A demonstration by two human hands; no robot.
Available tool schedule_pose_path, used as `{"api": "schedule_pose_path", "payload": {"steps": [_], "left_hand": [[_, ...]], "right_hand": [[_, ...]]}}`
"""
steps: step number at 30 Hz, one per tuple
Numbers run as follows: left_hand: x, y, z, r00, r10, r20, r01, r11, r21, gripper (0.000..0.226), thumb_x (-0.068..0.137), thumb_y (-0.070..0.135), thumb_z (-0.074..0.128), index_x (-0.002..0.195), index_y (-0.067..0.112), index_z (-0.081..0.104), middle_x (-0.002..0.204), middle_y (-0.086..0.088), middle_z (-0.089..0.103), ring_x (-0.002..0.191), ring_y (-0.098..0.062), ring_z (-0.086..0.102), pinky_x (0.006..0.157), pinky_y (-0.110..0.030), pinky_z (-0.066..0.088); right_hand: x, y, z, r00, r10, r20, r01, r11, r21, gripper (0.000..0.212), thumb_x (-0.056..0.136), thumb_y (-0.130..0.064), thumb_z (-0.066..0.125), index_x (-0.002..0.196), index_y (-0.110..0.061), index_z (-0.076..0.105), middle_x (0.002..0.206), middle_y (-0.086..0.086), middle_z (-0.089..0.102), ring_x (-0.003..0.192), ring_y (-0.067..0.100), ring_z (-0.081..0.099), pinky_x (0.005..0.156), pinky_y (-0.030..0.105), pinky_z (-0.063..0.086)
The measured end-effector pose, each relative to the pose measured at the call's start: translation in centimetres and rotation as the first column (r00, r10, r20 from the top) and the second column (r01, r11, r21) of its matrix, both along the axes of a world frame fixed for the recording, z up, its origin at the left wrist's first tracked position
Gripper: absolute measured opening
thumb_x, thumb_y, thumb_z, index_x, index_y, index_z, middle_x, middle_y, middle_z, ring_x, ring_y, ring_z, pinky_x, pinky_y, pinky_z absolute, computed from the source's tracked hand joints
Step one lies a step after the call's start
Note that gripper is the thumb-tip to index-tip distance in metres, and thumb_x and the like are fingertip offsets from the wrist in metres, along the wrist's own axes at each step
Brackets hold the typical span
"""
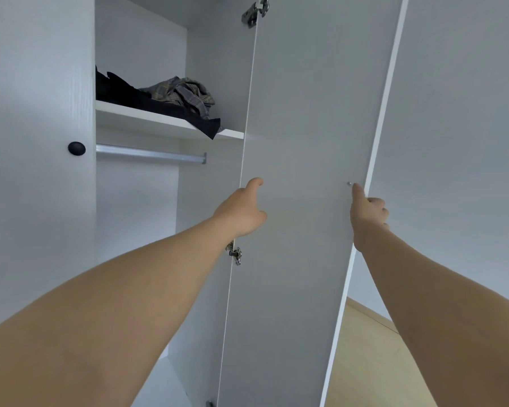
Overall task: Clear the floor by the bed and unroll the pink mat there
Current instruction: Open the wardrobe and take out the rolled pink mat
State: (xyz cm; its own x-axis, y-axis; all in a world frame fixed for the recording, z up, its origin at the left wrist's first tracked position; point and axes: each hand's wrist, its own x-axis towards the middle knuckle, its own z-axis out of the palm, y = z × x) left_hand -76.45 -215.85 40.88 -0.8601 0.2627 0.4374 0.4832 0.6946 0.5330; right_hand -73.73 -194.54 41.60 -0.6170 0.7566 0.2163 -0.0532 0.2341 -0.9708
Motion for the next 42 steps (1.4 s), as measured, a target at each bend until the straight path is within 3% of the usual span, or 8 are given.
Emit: {"api": "schedule_pose_path", "payload": {"steps": [5,8,10,14,19,24,32,42], "left_hand": [[-0.1,-0.8,0.5,0.995,0.078,-0.056,-0.076,0.996,0.047,0.069,0.088,0.016,0.052,0.146,0.026,0.017,0.145,-0.007,0.034,0.106,-0.033,0.056,0.09,-0.038,0.047],[0.2,-2.2,1.3,0.989,0.123,-0.079,-0.118,0.991,0.063,0.069,0.089,0.016,0.053,0.147,0.022,0.016,0.147,-0.008,0.035,0.119,-0.033,0.051,0.1,-0.039,0.042],[0.5,-3.7,1.9,0.985,0.147,-0.09,-0.14,0.987,0.08,0.068,0.089,0.013,0.051,0.147,0.021,0.016,0.145,-0.007,0.039,0.119,-0.032,0.051,0.1,-0.041,0.043],[0.8,-8.4,2.6,0.963,0.231,-0.136,-0.217,0.969,0.115,0.063,0.09,0.012,0.049,0.145,0.021,0.02,0.141,-0.006,0.043,0.11,-0.029,0.055,0.092,-0.042,0.049],[0.8,-15.6,2.1,0.912,0.379,-0.158,-0.37,0.925,0.083,0.06,0.091,0.014,0.051,0.145,0.017,0.025,0.145,-0.006,0.04,0.115,-0.025,0.055,0.085,-0.033,0.044],[0.3,-22.4,1.5,0.811,0.561,-0.165,-0.562,0.826,0.047,0.059,0.09,0.012,0.051,0.144,0.016,0.028,0.142,-0.007,0.041,0.111,-0.028,0.056,0.082,-0.033,0.045],[-3.0,-28.9,1.4,0.683,0.674,-0.28,-0.728,0.66,-0.188,0.076,0.091,0.047,0.05,0.151,0.026,0.008,0.161,0.003,0.002,0.147,-0.032,0.002,0.117,-0.048,0.016],[-8.7,-29.4,0.2,0.654,0.704,-0.277,-0.752,0.644,-0.141,0.107,0.077,0.067,0.057,0.152,0.026,-0.008,0.159,0.003,-0.021,0.145,-0.031,-0.022,0.117,-0.057,0.001]], "right_hand": [[0.4,-2.9,-0.5,0.947,0.167,-0.275,-0.223,0.957,-0.187,0.042,0.1,-0.05,0.025,0.082,-0.017,0.044,0.08,-0.002,0.05,0.078,0.02,0.05,0.077,0.031,0.043],[0.0,-6.3,0.4,0.894,0.359,-0.269,-0.394,0.915,-0.089,0.035,0.1,-0.048,0.028,0.102,-0.018,0.048,0.09,0.0,0.054,0.082,0.017,0.053,0.081,0.031,0.046],[-0.6,-9.1,1.0,0.834,0.477,-0.277,-0.504,0.863,-0.03,0.031,0.1,-0.044,0.034,0.113,-0.019,0.044,0.082,-0.002,0.052,0.069,0.014,0.05,0.063,0.026,0.044],[-1.9,-15.0,2.4,0.784,0.553,-0.282,-0.537,0.832,0.136,0.017,0.095,-0.017,0.039,0.079,-0.023,0.042,0.073,0.003,0.048,0.052,0.017,0.041,0.045,0.024,0.036],[-3.1,-23.0,2.1,0.705,0.657,-0.265,-0.652,0.749,0.121,0.018,0.092,-0.015,0.045,0.076,-0.016,0.04,0.067,0.004,0.05,0.049,0.018,0.047,0.052,0.028,0.052],[-6.0,-30.0,2.2,0.61,0.752,-0.252,-0.78,0.625,-0.025,0.01,0.101,-0.021,0.037,0.1,-0.015,0.045,0.074,0.004,0.049,0.06,0.016,0.049,0.082,0.034,0.054],[-11.2,-34.8,2.9,0.582,0.784,-0.217,-0.803,0.595,-0.002,0.019,0.099,-0.014,0.036,0.081,-0.011,0.04,0.066,0.003,0.045,0.057,0.016,0.044,0.061,0.025,0.042],[-16.2,-38.3,2.6,0.565,0.8,-0.204,-0.816,0.578,0.007,0.013,0.1,-0.019,0.037,0.091,-0.011,0.039,0.067,0.001,0.045,0.055,0.014,0.046,0.054,0.021,0.036]]}}
